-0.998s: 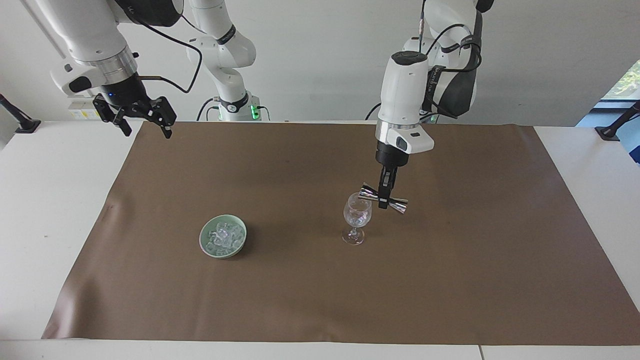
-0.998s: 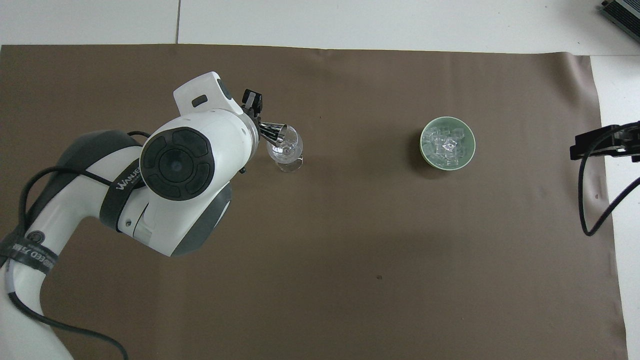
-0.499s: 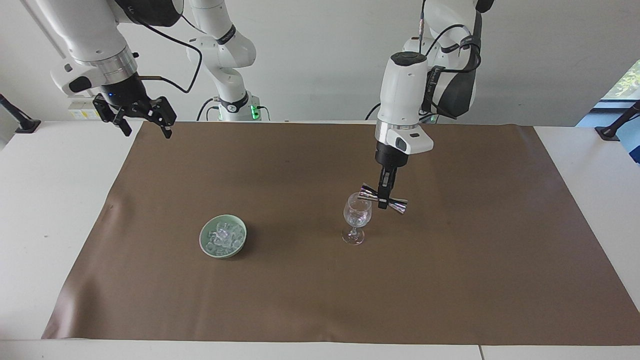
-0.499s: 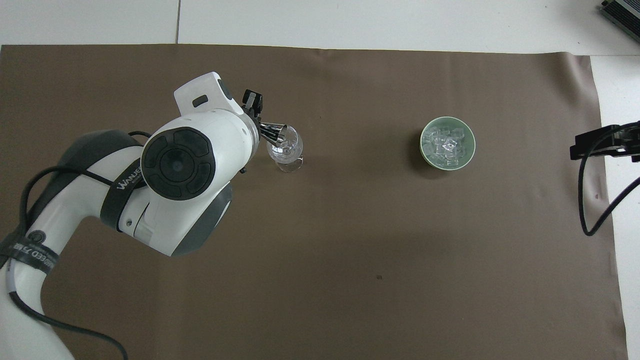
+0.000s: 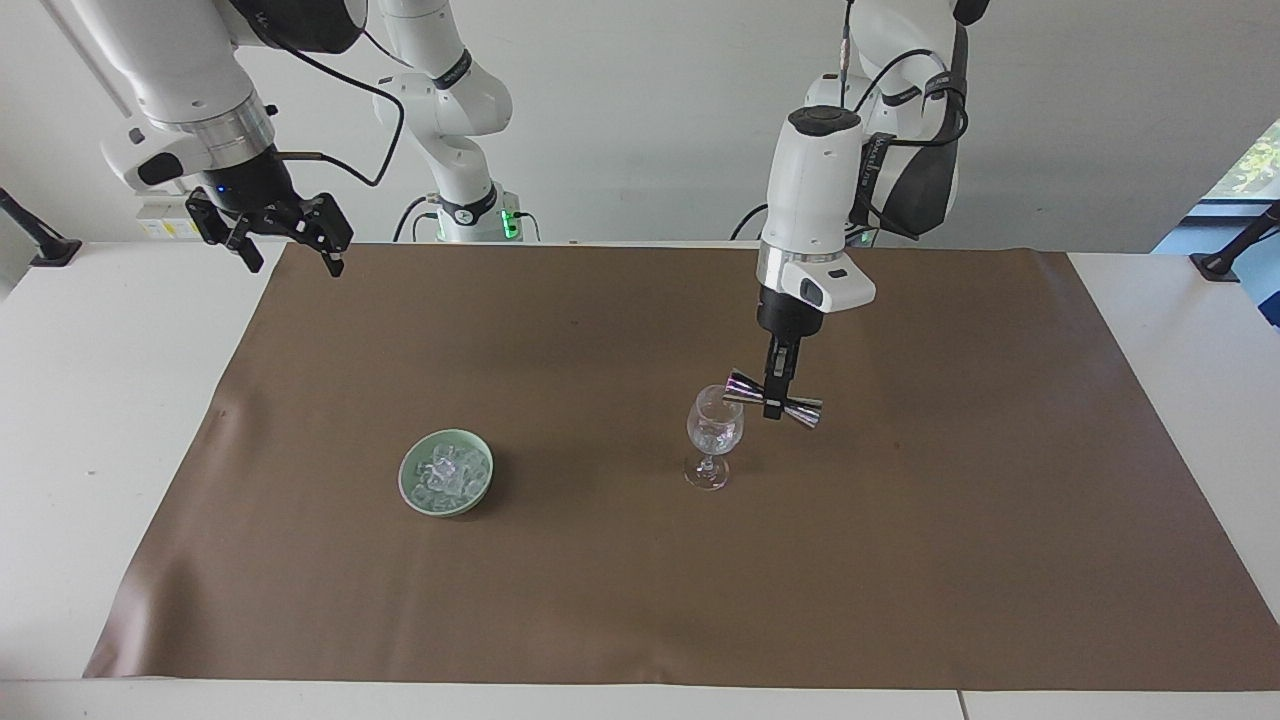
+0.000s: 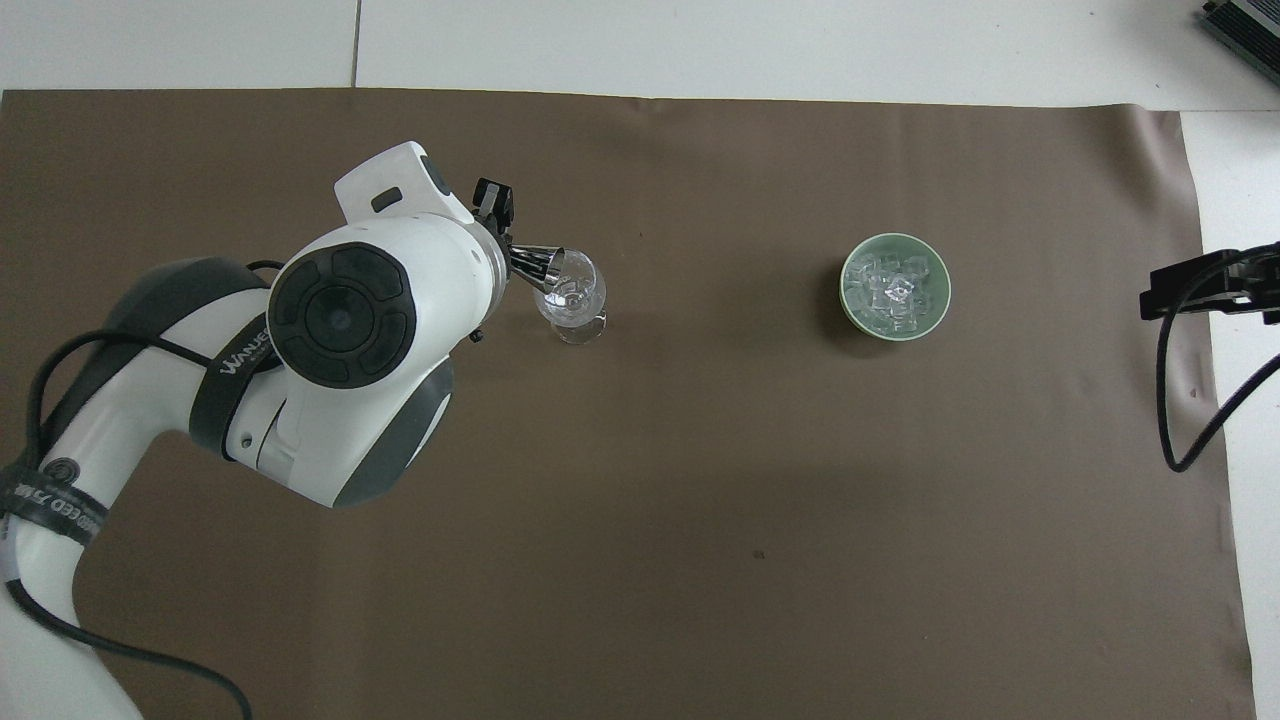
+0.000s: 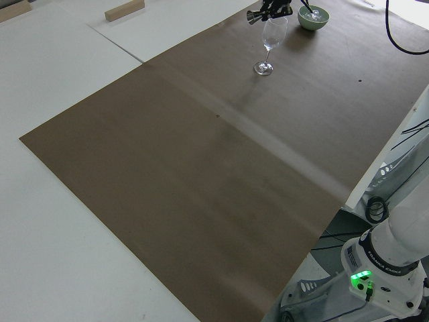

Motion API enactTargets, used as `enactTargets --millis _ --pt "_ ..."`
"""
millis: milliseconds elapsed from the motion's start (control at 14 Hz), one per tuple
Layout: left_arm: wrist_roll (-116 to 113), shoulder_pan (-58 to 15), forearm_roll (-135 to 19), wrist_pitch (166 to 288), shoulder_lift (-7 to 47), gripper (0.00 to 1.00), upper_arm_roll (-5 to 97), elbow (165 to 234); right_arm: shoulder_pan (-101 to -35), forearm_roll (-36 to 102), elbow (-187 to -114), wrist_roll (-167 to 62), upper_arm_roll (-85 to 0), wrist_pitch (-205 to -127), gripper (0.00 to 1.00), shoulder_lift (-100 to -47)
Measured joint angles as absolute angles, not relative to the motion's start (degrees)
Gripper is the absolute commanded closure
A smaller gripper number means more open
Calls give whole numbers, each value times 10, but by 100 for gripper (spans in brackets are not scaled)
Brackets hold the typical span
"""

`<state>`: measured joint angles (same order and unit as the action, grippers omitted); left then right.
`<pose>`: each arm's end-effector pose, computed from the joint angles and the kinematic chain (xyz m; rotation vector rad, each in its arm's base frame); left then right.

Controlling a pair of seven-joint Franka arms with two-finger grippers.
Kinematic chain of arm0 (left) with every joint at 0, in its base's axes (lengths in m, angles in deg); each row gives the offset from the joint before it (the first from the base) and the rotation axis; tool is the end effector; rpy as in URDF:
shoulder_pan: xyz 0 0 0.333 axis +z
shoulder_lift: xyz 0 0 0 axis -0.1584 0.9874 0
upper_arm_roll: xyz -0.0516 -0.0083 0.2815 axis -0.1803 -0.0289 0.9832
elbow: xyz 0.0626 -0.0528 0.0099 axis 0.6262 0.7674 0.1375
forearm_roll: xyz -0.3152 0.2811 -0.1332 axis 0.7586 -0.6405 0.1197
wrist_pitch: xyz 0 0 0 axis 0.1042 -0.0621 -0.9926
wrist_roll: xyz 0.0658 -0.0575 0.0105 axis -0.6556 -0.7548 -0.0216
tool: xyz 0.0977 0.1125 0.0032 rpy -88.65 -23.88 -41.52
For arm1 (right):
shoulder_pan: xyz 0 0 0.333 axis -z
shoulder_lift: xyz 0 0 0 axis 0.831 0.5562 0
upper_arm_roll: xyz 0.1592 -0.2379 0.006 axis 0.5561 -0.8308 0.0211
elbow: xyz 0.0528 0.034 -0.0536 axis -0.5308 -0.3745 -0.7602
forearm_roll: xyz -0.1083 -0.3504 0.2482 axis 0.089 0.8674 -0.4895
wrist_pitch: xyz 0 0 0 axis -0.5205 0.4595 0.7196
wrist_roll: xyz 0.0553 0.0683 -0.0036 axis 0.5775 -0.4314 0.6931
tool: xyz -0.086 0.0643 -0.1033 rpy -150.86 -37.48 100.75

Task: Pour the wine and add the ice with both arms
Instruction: 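Turn the silver cup upright and withdraw the left gripper from the glass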

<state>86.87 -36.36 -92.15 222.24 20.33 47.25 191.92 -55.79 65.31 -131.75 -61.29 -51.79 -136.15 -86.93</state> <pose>0.6185 -0.3307 0.4104 2.3116 1.6261 0.3828 0.6110 -0.0329 0.5775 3.1109 -0.0880 0.0272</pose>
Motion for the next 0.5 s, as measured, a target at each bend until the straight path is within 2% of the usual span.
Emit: enactTargets --millis 499 --pt "717 -289 -674 2153 203 100 475 1920 -558 653 -1318 -613 -518 -1361 0 -869"
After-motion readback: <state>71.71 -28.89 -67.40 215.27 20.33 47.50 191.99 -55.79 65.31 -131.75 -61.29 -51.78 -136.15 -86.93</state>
